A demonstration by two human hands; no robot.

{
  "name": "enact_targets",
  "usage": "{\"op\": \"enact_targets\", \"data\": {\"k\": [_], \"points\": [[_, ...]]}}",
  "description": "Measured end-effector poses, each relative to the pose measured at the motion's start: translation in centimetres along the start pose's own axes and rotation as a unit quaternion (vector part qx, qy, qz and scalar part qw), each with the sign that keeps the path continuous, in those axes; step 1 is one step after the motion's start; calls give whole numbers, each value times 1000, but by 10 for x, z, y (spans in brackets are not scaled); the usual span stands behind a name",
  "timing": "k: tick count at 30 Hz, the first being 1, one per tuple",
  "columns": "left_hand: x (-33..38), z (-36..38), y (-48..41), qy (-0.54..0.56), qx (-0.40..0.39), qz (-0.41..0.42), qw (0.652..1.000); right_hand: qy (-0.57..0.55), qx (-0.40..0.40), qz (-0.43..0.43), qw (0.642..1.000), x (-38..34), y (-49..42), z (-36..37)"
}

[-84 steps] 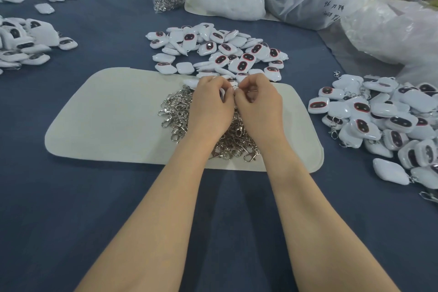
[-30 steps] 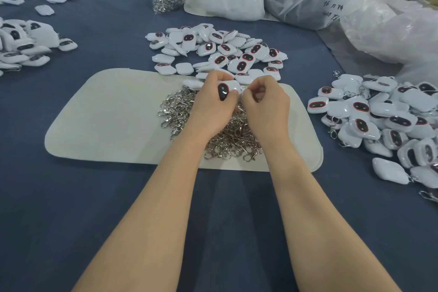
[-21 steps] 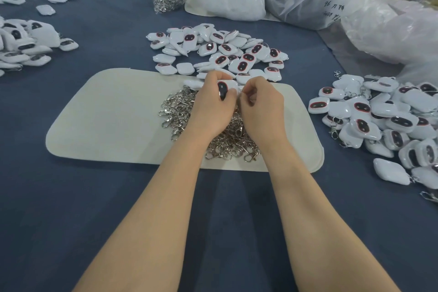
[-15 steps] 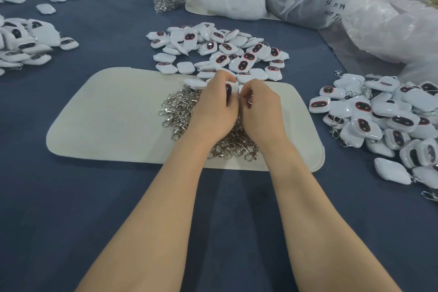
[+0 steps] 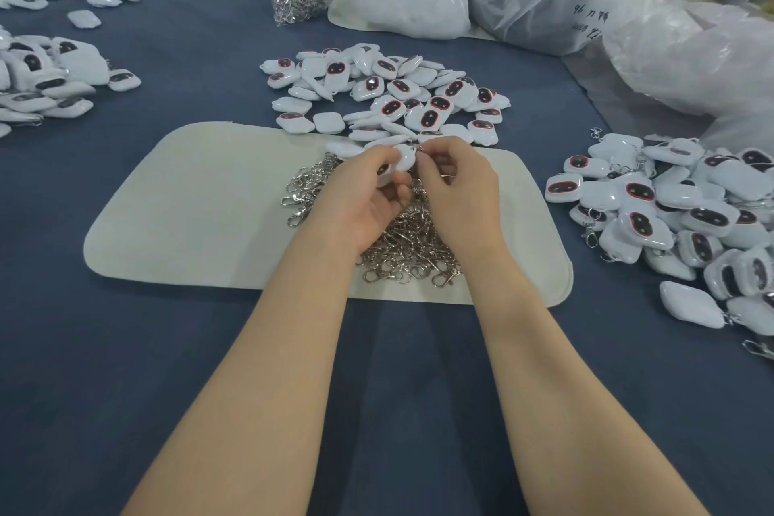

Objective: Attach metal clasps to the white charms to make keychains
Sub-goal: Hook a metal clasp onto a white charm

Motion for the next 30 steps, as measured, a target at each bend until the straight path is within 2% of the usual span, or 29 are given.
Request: {"op": "enact_targets", "data": {"k": [7, 12, 14, 16, 18, 21, 23, 26, 27, 28, 30], "points": [[0, 1, 3, 67, -13, -48, 997, -60, 11, 11, 998, -6, 0, -2], [-2, 3, 2, 64, -1, -55, 996, -70, 28, 6, 997, -5, 0, -2], [-2, 4, 3, 16, 7, -29, 999, -33, 37, 0, 999, -4, 0, -2], [-1, 3, 3, -116, 38, 38, 992, 14, 40, -11, 999, -2, 0, -1], [1, 3, 3, -297, 70, 146, 941, 51, 35, -24, 998, -1, 0, -1], [5, 7, 8, -473, 51, 304, 826, 93, 16, -30, 995, -2, 0, -2], [4, 7, 10, -533, 29, 351, 770, 121, -5, -39, 992, -2, -1, -3], [1, 7, 9, -600, 14, 379, 704, 150, -40, -33, 987, 1, -2, -2], [1, 7, 9, -610, 10, 382, 694, 150, -47, -25, 987, 2, -2, -2], [0, 8, 9, -605, 8, 383, 698, 145, -50, -18, 988, 3, -2, -1], [2, 6, 8, -557, 20, 367, 745, 128, -52, -9, 990, 3, -2, 0]]}}
Point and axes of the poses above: each hand's wrist, its own y-axis away from the middle knuckle, its own z-axis out of the palm, x = y × z, the point moved 3 cm from there along -y, towards the middle knuckle, and after that the axes turned 5 degrees about z, right-handed, at the moved point
